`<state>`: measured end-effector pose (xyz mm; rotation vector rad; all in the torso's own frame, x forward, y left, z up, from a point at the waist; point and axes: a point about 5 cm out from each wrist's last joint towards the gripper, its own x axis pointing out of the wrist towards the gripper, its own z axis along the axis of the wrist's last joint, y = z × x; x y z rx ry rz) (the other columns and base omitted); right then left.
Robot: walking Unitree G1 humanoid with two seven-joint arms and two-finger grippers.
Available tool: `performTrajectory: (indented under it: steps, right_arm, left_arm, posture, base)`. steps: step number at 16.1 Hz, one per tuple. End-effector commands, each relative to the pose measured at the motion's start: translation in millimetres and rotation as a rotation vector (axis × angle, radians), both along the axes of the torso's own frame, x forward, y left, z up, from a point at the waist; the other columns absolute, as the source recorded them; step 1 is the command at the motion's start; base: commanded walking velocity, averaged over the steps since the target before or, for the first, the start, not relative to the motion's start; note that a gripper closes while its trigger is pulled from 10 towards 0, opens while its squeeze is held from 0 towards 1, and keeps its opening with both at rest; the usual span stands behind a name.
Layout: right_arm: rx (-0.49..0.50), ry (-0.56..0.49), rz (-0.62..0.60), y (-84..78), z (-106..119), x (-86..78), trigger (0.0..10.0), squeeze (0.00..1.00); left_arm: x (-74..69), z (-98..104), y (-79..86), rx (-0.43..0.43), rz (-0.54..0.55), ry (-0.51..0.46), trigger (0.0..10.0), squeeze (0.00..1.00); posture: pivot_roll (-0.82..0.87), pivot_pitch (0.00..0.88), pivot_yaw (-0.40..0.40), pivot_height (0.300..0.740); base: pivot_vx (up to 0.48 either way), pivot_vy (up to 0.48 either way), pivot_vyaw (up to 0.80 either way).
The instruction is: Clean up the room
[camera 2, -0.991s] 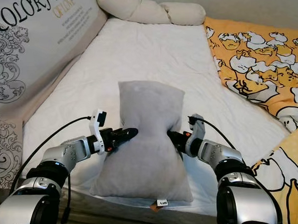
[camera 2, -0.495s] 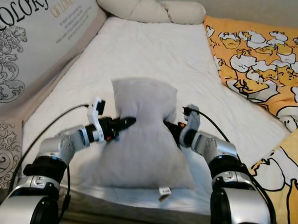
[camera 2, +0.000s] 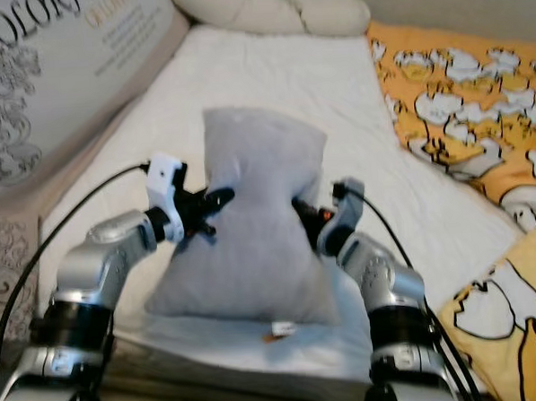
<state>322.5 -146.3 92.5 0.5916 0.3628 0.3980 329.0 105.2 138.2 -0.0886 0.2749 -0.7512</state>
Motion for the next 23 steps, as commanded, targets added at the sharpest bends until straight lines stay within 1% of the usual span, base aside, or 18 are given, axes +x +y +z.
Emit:
performTrajectory:
  steps: [1,3,5,6,7,8,9,10,14,15,17,23]
  right_arm:
    - [0.02,-0.115,-0.022,4.9,20.5,2.8,0.0,0.0]
    - [0.02,-0.159,-0.066,6.4,23.4,-1.2,0.0,0.0]
    - [0.035,-0.147,-0.124,9.7,22.4,-9.8,0.0,0.0]
    - [0.031,-0.147,-0.123,10.5,21.8,-10.2,0.0,0.0]
    - [0.019,-0.151,-0.122,11.8,21.6,-10.7,0.0,0.0]
    - [-0.011,-0.161,-0.13,12.7,21.6,-10.0,0.0,0.0]
    - [-0.064,-0.165,-0.139,12.1,21.2,-8.7,5.6,0.0]
    - [-0.097,-0.166,-0.139,12.3,20.8,-8.1,10.0,0.0]
    - [-0.117,-0.16,-0.119,17.5,19.2,-12.1,10.0,0.0]
    - [-0.092,-0.141,-0.129,19.0,17.6,-12.1,10.0,0.0]
    - [-0.086,-0.155,-0.129,22.0,18.5,-11.7,10.0,0.0]
    - [-0.084,-0.147,-0.144,23.5,18.0,-11.1,10.0,0.0]
  left_arm:
    - [-2.5,13.3,-12.9,0.022,-0.037,-0.084,0.0,0.0]
    - [-4.2,17.7,-14.9,0.062,-0.032,-0.138,0.0,0.0]
    - [-8.4,20.2,-16.5,0.087,0.009,-0.173,0.0,0.0]
    - [-8.3,21.4,-16.8,0.092,0.013,-0.189,0.0,0.0]
    - [-8.4,24.9,-16.8,0.109,0.023,-0.233,0.7,0.0]
    - [-7.1,27.9,-16.3,0.16,0.052,-0.28,10.0,0.0]
    - [-3.9,26.2,-14.5,0.18,0.08,-0.266,10.0,0.0]
    - [-2.8,26.6,-13.9,0.179,0.081,-0.274,10.0,0.0]
    - [0.4,27.0,-11.3,0.181,0.116,-0.271,10.0,0.0]
    - [1.3,27.5,-10.2,0.182,0.127,-0.273,10.0,0.0]
    - [2.7,28.0,-7.4,0.19,0.139,-0.277,10.0,0.0]
    - [5.9,27.8,-4.6,0.213,0.154,-0.279,10.0,0.0]
  posture:
    - [0.03,0.0,-0.032,0.74]
    - [0.03,0.0,-0.037,0.74]
    - [0.04,0.0,-0.04,0.74]
    - [0.04,0.0,-0.04,0.74]
    - [0.04,0.0,-0.04,0.74]
    - [0.04,0.0,-0.036,0.74]
    - [0.03,0.0,-0.034,0.74]
    - [0.03,0.0,-0.034,0.74]
    - [0.03,0.0,-0.034,0.74]
    - [0.03,0.0,-0.034,0.74]
    - [0.04,0.0,-0.035,0.74]
    - [0.04,0.0,-0.033,0.74]
  base:
    - [0.0,0.0,0.0]
    - [0.0,0.0,0.0]
    - [0.0,0.0,0.0]
    - [0.0,0.0,0.0]
    - [0.0,0.0,0.0]
    - [0.0,0.0,0.0]
    - [0.0,0.0,0.0]
    - [0.0,0.0,0.0]
    - [0.0,0.0,0.0]
    - [0.0,0.349,-0.49]
    - [0.0,0.398,-0.8]
    - [0.0,0.4,0.0]
